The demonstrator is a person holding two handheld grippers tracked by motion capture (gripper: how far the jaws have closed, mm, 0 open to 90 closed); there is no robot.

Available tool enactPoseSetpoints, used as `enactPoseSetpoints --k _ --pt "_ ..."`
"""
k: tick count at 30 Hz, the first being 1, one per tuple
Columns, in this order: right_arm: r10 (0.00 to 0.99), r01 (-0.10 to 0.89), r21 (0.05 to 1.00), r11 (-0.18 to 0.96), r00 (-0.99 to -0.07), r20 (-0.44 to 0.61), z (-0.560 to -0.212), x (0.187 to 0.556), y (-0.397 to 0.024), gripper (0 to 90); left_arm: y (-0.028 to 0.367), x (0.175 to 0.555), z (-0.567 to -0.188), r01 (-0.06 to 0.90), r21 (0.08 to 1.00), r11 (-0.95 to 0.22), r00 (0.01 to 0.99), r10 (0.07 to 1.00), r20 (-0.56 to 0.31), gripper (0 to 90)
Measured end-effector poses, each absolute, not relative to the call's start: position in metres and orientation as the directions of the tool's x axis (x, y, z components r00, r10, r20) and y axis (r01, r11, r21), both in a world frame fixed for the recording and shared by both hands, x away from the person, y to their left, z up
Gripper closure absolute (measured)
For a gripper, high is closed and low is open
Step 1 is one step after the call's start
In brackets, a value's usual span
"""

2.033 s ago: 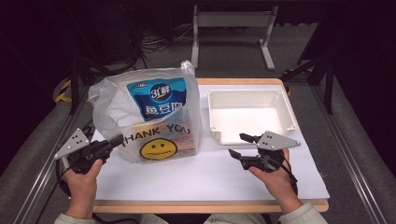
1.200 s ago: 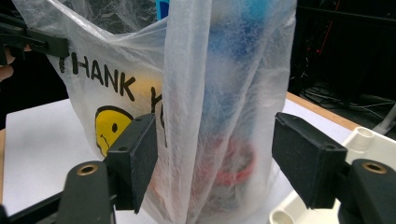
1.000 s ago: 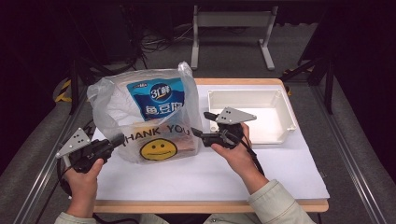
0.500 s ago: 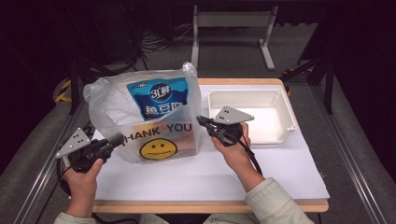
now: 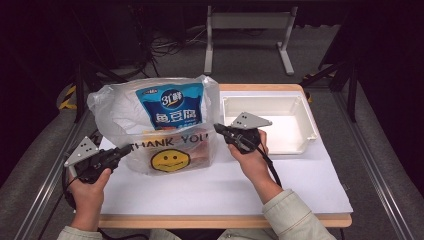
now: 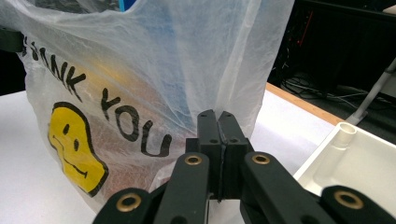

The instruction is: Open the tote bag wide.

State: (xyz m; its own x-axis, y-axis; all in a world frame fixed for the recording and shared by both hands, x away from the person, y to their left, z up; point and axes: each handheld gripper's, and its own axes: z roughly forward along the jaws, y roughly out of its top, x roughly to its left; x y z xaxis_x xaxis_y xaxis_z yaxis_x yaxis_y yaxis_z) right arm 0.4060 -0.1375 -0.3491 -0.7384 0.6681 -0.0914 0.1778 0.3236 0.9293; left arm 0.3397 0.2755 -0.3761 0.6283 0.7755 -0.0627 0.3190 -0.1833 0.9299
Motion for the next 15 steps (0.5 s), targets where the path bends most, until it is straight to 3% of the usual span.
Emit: enactPoseSetpoints --k 15 --pt "0.667 0.248 0.893 0.376 -0.741 -0.076 -0.374 0.416 -0.132 90.0 0.276 0.355 -0.396 0.416 0.884 -0.214 0.603 0.792 -0.092 89.4"
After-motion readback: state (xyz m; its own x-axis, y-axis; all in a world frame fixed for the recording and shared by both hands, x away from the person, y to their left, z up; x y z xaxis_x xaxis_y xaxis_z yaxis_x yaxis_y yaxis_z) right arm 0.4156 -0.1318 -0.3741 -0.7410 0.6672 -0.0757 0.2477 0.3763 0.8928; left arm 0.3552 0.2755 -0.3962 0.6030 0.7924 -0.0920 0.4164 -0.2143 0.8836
